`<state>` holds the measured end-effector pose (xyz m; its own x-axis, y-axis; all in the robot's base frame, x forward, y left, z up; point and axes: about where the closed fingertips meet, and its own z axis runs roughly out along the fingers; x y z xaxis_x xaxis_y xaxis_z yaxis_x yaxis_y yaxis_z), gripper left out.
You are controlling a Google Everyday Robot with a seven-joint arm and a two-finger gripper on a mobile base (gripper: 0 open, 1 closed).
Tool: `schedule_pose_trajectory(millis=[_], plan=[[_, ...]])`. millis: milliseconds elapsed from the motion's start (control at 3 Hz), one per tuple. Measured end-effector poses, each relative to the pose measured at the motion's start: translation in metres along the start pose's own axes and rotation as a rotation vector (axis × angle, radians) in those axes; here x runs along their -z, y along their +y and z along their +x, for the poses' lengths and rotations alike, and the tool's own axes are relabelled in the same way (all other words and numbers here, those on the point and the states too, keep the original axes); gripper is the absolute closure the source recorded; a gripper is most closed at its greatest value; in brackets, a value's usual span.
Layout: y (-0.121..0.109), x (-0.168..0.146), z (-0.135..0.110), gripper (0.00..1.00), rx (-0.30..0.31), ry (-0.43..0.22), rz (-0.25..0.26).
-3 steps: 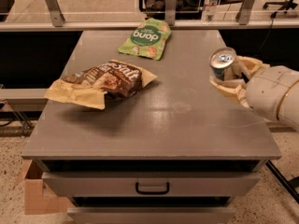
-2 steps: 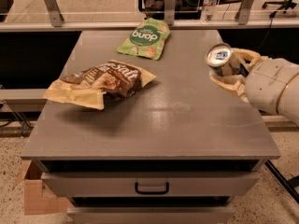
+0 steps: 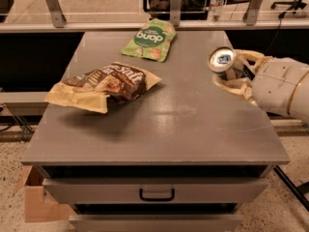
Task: Knock redbull can over
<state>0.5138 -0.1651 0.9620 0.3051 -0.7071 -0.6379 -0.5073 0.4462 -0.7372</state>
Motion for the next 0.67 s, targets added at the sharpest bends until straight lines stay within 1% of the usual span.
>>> schedule_pose_trajectory(millis=[333,667], plan=[[-0.007,-0.016,0.008,1.00,0.149,-0.078,-0.102],[0.000,-0.043,-0.003,1.00,0.437,-0.208,-0.281]])
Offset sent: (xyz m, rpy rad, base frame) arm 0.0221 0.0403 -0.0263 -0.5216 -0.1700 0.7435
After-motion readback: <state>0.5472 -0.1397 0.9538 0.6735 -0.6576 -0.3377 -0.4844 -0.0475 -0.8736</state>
